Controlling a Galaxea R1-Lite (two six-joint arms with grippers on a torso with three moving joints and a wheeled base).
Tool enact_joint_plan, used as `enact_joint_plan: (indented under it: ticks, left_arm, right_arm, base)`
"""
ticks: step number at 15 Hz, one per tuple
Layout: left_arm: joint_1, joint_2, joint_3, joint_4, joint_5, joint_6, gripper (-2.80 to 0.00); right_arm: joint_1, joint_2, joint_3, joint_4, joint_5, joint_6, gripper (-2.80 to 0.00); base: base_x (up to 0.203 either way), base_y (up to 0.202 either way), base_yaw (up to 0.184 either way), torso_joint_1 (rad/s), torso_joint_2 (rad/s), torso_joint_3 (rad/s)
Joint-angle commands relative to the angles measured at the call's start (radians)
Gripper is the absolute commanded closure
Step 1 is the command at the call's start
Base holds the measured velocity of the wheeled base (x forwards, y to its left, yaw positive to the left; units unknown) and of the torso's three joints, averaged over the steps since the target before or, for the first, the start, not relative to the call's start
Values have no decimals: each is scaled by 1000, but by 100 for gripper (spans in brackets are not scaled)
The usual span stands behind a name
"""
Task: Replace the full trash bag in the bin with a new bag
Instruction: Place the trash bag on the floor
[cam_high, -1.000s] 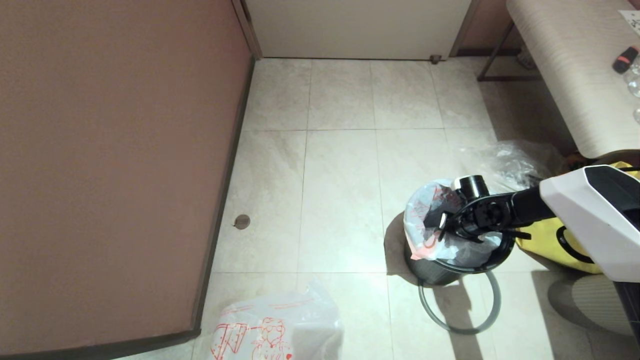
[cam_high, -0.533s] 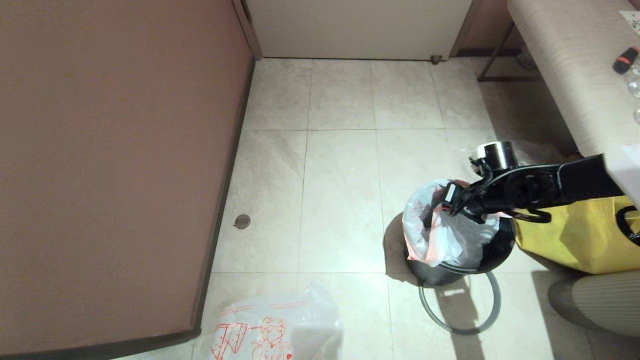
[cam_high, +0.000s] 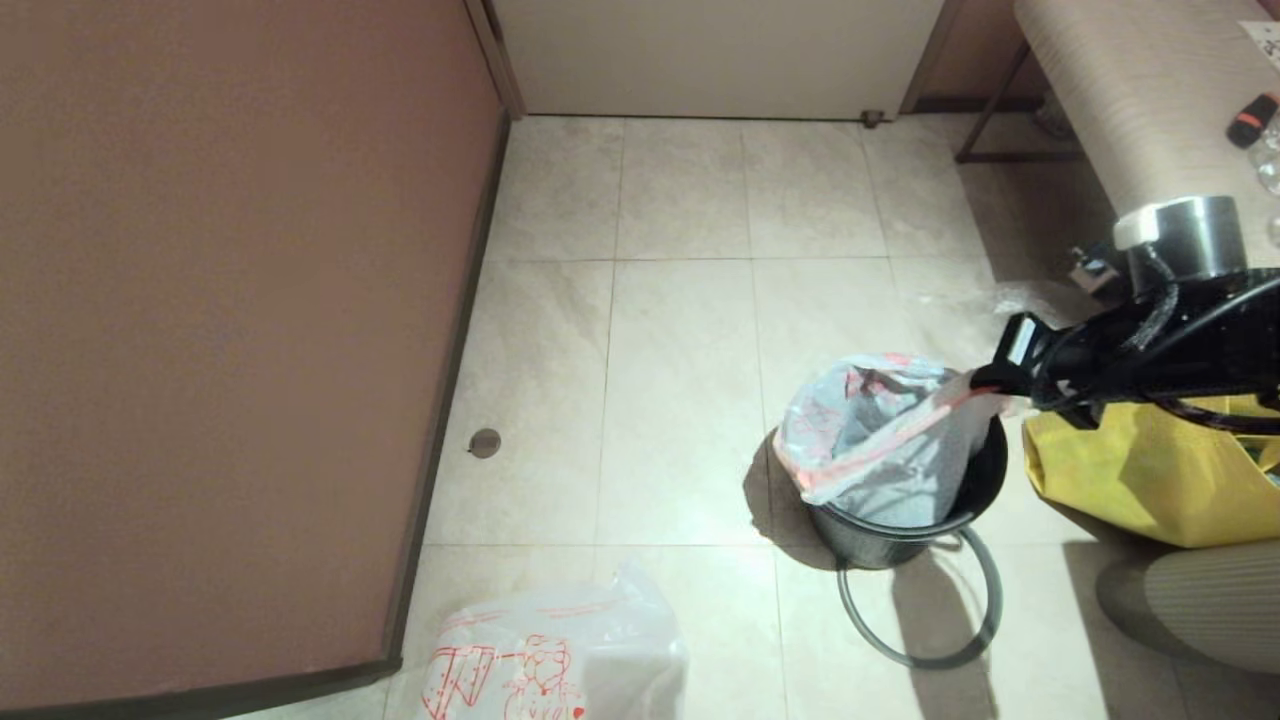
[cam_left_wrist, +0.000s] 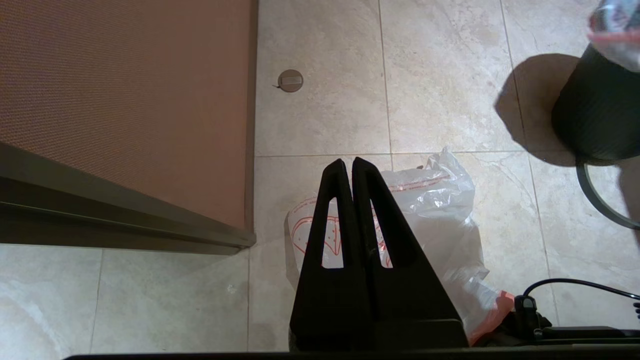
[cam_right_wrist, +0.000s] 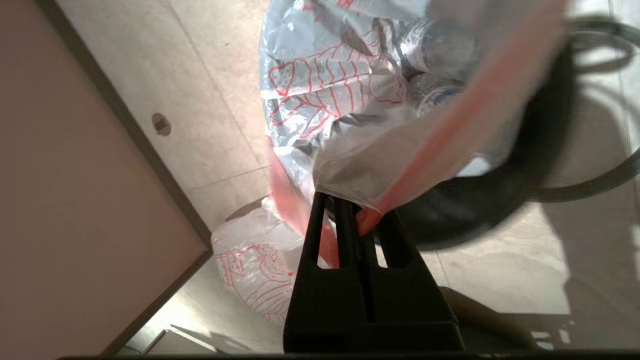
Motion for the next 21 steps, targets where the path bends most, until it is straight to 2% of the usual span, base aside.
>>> enact_joint_plan:
  ticks: [1,3,8,10,14,17,21]
  left_arm:
    - [0,1,0,1,0,0,0]
    - [0,1,0,1,0,0,0]
    - [0,1,0,1,0,0,0]
    - [0,1,0,1,0,0,0]
    - [0,1,0,1,0,0,0]
    - [0,1,0,1,0,0,0]
    - [0,1,0,1,0,0,0]
  right_arm:
    - [-3,-124,6,30,2,2,0]
    - [-3,-187,9,91,3,-14,0]
    - [-7,-141,25,81,35,-31,0]
    - [-33,-107,-40,66,34,-30,0]
    - [-29,-174,-120,137,46,-32,0]
    - [-23,-250,-227,242,54,-32,0]
    - [8,-311,-484,431,63,-28,0]
  base:
    - [0,0,0,0,0,0]
    - [0,0,0,0,0,0]
    - [0,0,0,0,0,0]
    - [0,0,0,0,0,0]
    - [0,0,0,0,0,0]
    - [0,0,0,0,0,0]
    - [0,0,0,0,0,0]
